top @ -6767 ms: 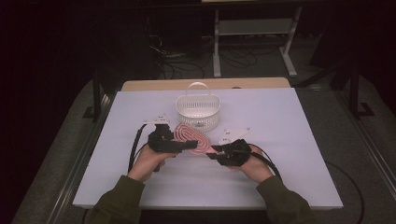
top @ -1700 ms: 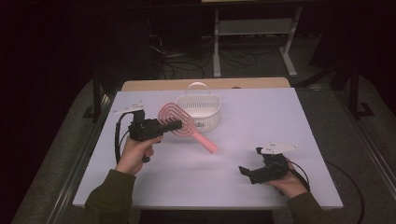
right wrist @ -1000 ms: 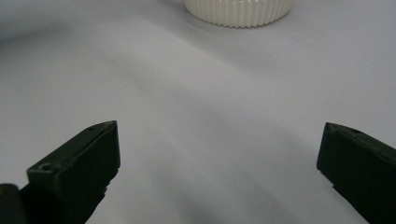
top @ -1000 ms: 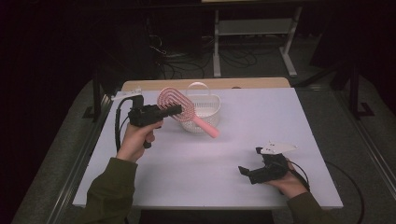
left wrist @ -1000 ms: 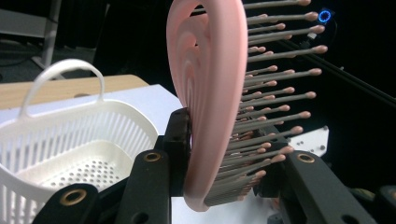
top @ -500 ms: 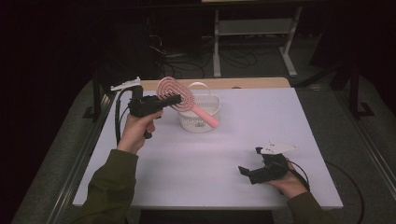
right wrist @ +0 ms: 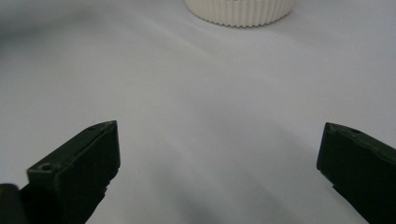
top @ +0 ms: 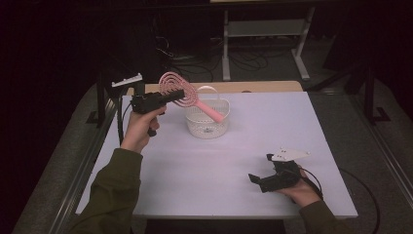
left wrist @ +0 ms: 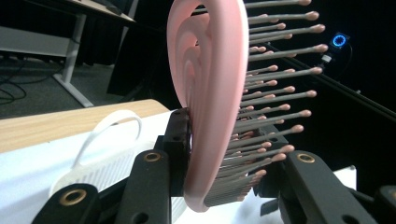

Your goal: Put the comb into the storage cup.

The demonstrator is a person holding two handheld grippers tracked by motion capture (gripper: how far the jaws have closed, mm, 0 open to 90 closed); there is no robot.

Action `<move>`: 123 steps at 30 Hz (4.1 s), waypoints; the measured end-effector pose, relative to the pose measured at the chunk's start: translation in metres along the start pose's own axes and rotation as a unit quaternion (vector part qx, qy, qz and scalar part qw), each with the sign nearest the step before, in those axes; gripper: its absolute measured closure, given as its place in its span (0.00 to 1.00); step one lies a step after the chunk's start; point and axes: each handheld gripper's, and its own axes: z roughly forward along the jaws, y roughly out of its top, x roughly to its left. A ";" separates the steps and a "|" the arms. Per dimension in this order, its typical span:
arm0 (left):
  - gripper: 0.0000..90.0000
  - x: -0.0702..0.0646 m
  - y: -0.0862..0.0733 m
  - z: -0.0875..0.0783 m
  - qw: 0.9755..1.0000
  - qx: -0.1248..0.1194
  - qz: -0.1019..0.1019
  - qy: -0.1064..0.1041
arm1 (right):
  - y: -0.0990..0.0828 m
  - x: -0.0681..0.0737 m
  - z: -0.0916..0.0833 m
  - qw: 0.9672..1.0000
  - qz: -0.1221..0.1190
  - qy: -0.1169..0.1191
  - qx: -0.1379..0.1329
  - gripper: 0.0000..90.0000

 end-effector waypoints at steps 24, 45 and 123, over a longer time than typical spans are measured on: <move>0.72 0.025 -0.009 0.027 0.998 0.012 -0.001 0.065 | 0.000 0.000 0.001 1.000 -0.001 0.003 0.001 0.00; 0.72 0.042 -0.038 0.047 0.995 0.033 -0.022 0.093 | 0.000 0.000 0.000 1.000 -0.002 0.003 0.000 0.00; 0.37 0.042 -0.053 0.045 0.978 0.084 0.073 0.178 | 0.001 -0.001 0.002 1.000 -0.007 0.007 -0.001 0.00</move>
